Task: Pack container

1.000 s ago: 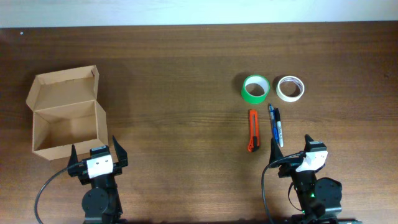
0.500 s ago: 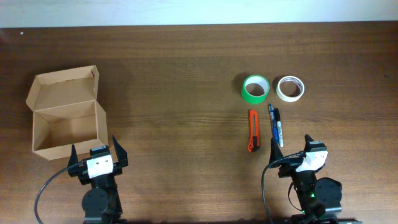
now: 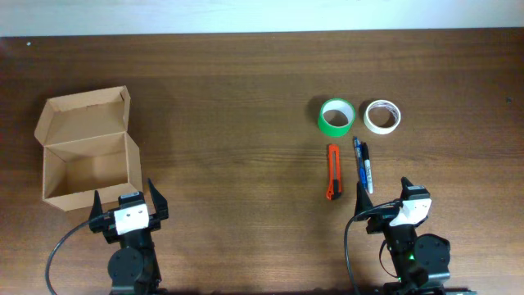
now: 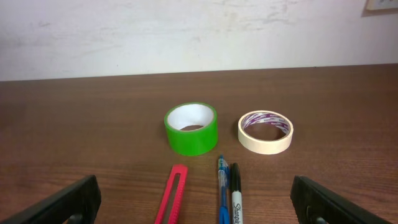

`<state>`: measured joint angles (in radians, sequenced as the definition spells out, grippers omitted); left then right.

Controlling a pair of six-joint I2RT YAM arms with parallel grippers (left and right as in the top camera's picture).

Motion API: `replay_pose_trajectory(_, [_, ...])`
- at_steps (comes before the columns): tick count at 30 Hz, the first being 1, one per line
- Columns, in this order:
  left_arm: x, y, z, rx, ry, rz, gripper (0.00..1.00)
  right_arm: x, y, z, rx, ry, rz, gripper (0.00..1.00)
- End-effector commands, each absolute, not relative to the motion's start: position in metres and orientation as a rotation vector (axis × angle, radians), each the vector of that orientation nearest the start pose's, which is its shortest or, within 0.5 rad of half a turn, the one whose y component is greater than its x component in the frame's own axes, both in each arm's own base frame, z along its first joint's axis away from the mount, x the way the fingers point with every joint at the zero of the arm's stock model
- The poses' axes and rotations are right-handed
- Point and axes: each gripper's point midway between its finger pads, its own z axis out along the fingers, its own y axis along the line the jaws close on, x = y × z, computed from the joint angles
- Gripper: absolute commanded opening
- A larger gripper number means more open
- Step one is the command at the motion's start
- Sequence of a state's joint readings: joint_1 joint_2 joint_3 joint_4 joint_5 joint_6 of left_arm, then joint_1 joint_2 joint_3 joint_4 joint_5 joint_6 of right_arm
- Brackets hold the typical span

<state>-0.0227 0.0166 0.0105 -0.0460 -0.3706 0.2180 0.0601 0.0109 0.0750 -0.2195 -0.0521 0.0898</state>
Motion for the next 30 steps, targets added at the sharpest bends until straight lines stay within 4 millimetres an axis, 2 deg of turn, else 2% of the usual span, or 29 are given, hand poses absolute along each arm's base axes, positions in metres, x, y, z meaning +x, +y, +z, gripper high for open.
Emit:
replay_pose_trajectory(1, [0.236, 0.057, 0.163, -0.083, 1.640, 0.455, 1.00, 0.239, 0.021, 0.152, -0.007, 1.727, 0.143, 0.99])
replay_pose_trajectory(17, [0.237, 0.056, 0.168, -0.085, 1.617, 0.449, 1.00, 0.239, 0.021, 0.152, -0.007, 1.726, 0.143, 0.99])
replay_pose_trajectory(21, [0.241, 0.044, 0.166, -0.024, 1.623, 0.389, 1.00, 0.239, 0.021, 0.152, -0.007, 1.726, 0.143, 0.99])
replay_pose_trajectory(22, [0.242, 0.037, 0.166, 0.007, 1.624, 0.355, 1.00, 0.239, 0.021, 0.152, -0.007, 1.727, 0.143, 0.99])
replay_pose_trajectory(24, [0.246, 0.010, 0.166, 0.117, 1.613, 0.210, 0.99, 0.239, 0.021, 0.152, -0.007, 1.727, 0.143, 0.99])
replay_pose_trajectory(26, [0.244, -0.028, 0.174, 0.210, 1.583, -0.039, 1.00, 0.239, 0.021, 0.152, -0.007, 1.727, 0.143, 0.99])
replay_pose_trajectory(27, [0.237, -0.053, 0.185, 0.238, 1.562, -0.239, 1.00, 0.239, 0.021, 0.152, -0.007, 1.727, 0.143, 0.99])
replay_pose_trajectory(28, [0.233, -0.061, 0.191, 0.226, 1.556, -0.327, 1.00, 0.239, 0.021, 0.152, -0.007, 1.727, 0.143, 0.99])
replay_pose_trajectory(30, [0.231, -0.064, 0.198, 0.159, 1.556, -0.425, 1.00, 0.239, 0.020, 0.155, -0.004, 1.714, 0.138, 0.99])
